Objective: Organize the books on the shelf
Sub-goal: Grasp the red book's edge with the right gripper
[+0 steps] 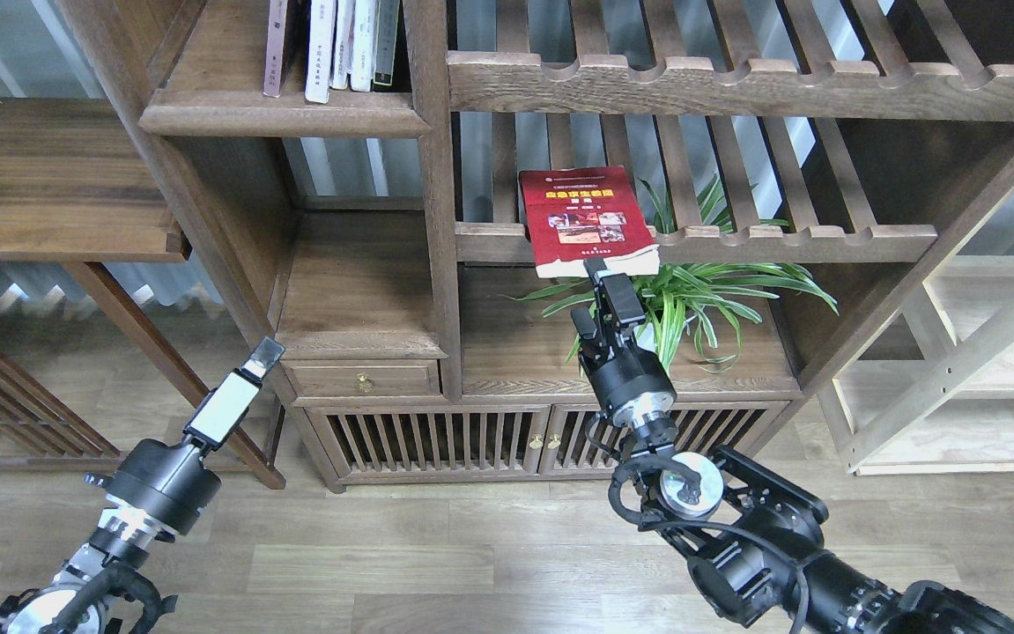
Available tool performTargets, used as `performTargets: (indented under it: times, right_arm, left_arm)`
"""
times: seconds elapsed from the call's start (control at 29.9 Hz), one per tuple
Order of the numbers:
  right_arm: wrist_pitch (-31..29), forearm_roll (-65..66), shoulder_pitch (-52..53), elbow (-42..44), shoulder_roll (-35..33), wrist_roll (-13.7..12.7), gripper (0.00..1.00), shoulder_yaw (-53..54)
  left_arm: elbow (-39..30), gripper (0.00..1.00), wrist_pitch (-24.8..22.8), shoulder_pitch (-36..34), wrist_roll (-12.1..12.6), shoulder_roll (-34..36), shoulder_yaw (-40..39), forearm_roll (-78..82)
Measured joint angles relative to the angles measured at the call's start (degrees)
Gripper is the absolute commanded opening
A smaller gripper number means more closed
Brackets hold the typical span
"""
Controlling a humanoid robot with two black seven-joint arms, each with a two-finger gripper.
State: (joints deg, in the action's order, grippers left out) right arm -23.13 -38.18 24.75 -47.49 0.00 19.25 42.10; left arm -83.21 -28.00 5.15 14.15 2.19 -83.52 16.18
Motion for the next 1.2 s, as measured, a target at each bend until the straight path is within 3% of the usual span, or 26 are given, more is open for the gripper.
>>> performTargets:
  times: [0.33,1.2]
  right_arm:
    - [0.4,-1.6,4.5,6.4,0.0,0.0,0.98,0.0]
    - [4.6,-4.5,10.1,7.2,0.0,0.0,0.97,-4.0]
  left_arm:
    - [0.0,0.98,0.0,0.3,0.1,0.4,-1.4,0.0]
    - [0.0,0.98,0.0,0.6,0.1,1.1,-3.7,0.0]
